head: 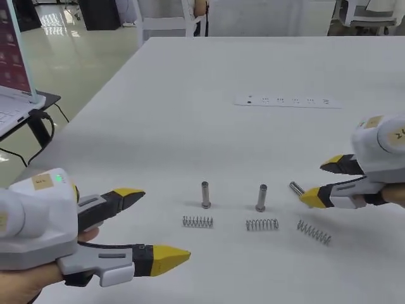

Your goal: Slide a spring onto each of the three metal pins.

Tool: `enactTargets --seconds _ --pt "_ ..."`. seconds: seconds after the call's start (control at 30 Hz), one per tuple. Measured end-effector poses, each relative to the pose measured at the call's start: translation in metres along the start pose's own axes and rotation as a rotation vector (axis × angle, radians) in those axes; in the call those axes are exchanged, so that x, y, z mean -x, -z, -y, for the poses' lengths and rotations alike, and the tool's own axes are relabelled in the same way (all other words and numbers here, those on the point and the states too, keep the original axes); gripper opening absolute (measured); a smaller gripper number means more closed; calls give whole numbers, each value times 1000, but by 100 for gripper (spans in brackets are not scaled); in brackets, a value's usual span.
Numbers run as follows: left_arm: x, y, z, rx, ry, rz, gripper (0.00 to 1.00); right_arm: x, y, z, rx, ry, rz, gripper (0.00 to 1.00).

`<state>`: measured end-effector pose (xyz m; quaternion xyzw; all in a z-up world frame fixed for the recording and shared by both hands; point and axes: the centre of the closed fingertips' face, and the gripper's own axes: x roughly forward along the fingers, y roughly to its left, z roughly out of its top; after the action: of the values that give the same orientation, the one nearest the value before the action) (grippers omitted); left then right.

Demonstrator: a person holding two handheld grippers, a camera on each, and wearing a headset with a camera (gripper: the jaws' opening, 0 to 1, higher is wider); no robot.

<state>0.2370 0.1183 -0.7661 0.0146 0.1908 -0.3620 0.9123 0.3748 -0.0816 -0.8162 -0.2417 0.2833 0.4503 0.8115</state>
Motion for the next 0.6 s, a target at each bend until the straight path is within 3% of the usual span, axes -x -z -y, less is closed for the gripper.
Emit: enactTargets --seconds 0.6 --pt "-1 1 0 1 4 -2 79 -19 -4 4 -9 16 -59 35"
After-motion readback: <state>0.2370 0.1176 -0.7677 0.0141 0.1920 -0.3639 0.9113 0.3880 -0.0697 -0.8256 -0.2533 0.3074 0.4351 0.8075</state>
